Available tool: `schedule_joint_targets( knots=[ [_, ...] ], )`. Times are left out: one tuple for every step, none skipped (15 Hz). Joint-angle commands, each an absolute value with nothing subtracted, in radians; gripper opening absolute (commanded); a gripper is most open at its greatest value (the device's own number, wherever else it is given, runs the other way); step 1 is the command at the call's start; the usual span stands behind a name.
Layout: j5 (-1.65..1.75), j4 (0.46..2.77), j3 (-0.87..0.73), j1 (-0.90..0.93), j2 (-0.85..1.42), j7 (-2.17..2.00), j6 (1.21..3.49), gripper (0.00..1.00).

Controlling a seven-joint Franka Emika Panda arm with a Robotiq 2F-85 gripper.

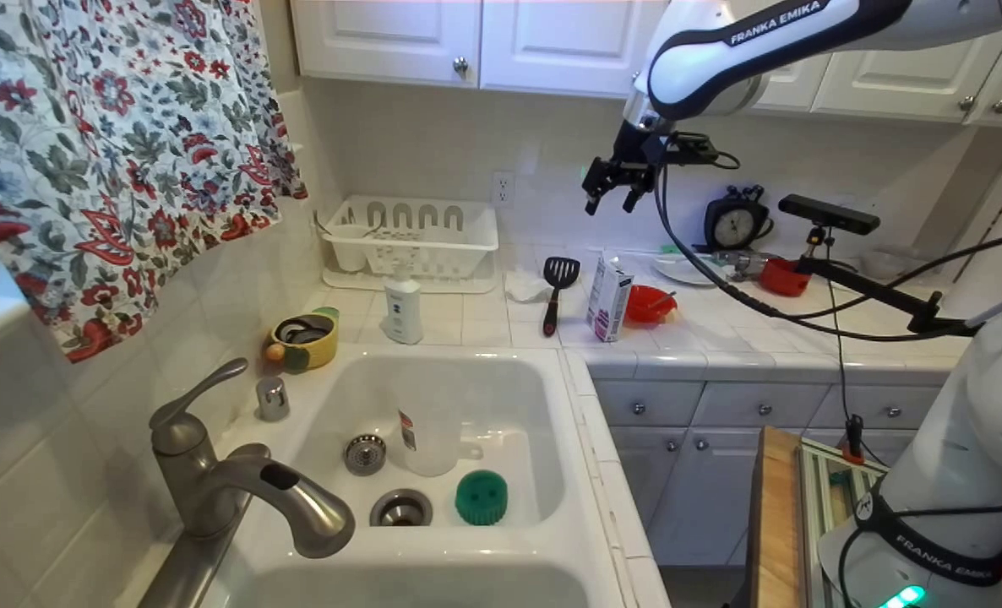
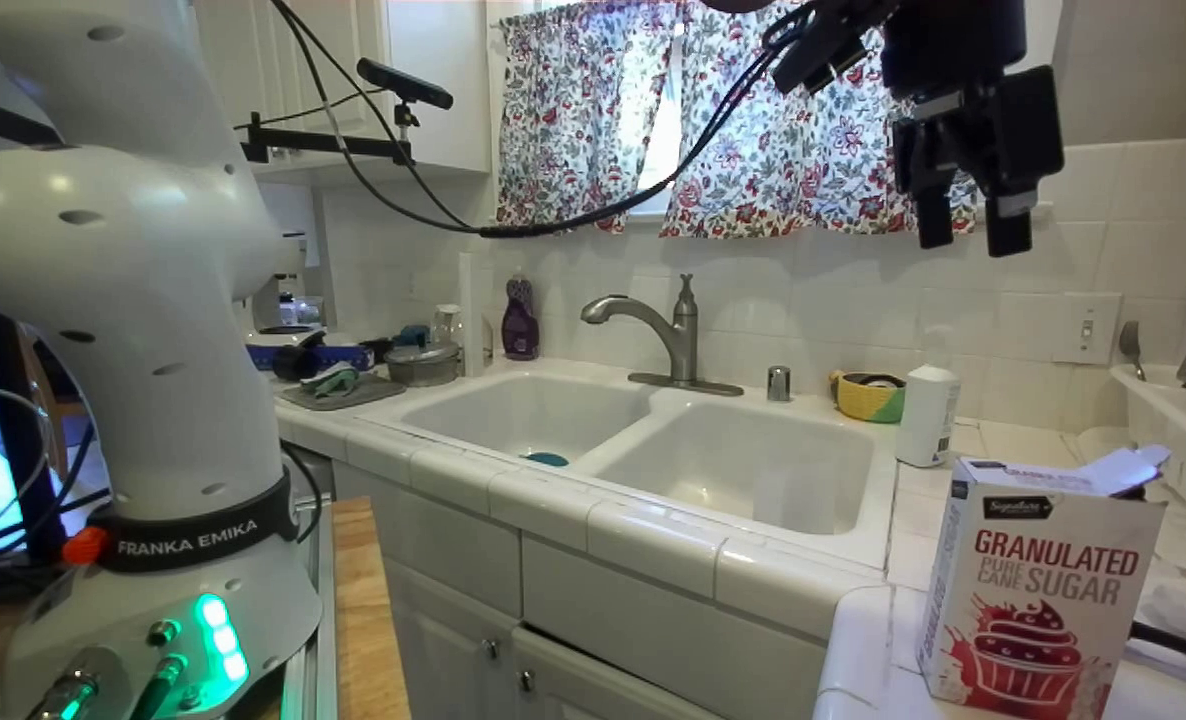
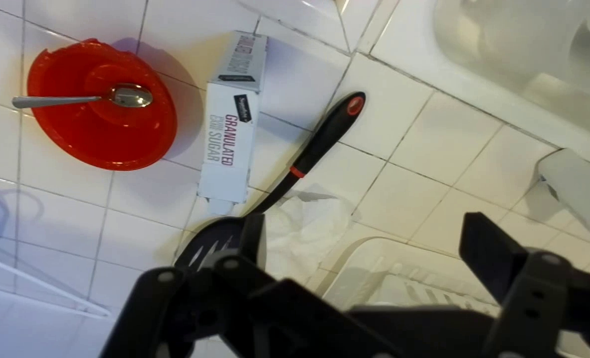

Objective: Pour some granulated sugar inside the sink on the right.

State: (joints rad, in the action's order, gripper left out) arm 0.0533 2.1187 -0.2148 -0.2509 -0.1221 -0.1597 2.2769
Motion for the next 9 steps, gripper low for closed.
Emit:
schedule_joint_targets(
  knots=[
    [0.054,2.074,-0.241,-0.263,-0.075,-0.137,2.224,1.00],
    [0.047,2.075,-0.248,-0.265,-0.069,-0.126,2.207,1.00],
    [0.033,2.084,-0.255,-0.265,-0.067,-0.112,2.203,1.00],
    [0.014,2.093,-0.261,-0.264,-0.063,-0.097,2.204,1.00],
    [0.002,2.103,-0.265,-0.264,-0.060,-0.089,2.218,1.00],
    [-0.004,2.120,-0.268,-0.264,-0.055,-0.081,2.251,1.00],
    [-0.008,2.131,-0.271,-0.265,-0.046,-0.080,2.277,1.00],
    [0.007,2.138,-0.272,-0.267,-0.034,-0.092,2.310,1.00],
    [0.023,2.121,-0.266,-0.264,-0.053,-0.109,2.256,1.00]
  ],
)
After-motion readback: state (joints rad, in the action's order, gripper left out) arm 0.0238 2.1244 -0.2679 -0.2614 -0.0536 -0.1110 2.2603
